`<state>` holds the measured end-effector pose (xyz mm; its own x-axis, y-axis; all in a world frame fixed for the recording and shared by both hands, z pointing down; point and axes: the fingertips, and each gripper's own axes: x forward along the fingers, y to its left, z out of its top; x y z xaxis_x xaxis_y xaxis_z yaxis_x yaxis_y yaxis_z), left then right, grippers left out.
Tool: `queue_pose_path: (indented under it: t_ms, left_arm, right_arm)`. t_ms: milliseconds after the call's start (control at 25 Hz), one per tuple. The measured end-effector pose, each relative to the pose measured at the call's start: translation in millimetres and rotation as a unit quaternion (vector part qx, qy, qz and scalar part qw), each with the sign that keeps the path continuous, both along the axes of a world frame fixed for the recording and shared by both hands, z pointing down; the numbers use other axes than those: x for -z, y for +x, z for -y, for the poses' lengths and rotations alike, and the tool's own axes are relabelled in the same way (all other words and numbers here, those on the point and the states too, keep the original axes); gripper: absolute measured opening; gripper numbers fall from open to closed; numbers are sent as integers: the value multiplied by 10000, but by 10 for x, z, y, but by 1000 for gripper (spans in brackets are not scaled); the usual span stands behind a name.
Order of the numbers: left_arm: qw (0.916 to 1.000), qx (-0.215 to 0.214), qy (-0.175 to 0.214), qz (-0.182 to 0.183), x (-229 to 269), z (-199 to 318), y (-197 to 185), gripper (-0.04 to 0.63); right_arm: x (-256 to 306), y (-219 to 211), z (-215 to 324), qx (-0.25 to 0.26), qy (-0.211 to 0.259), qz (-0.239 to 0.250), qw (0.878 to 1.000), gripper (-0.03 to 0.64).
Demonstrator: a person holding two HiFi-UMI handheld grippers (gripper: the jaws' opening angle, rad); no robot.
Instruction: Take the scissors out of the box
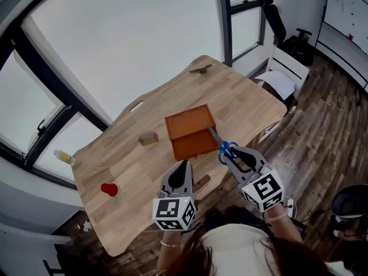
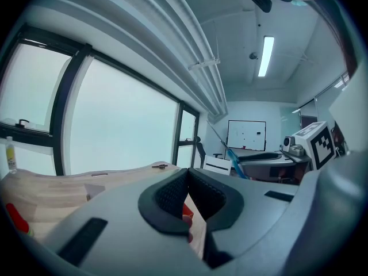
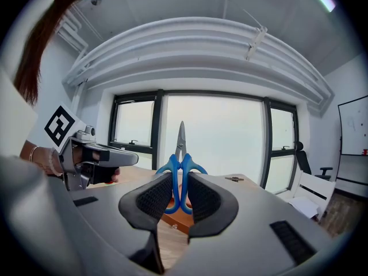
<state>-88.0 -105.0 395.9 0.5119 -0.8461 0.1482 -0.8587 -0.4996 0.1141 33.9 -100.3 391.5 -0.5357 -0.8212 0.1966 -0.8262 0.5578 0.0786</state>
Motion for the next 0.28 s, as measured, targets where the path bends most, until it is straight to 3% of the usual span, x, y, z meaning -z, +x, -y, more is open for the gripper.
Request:
queue_pose_path:
  t_ms: [280]
  left_arm:
    - [9999, -121, 5, -16, 16, 61, -175, 18]
  right_arm:
    - [-5, -181, 51, -115, -21, -60, 9999, 110]
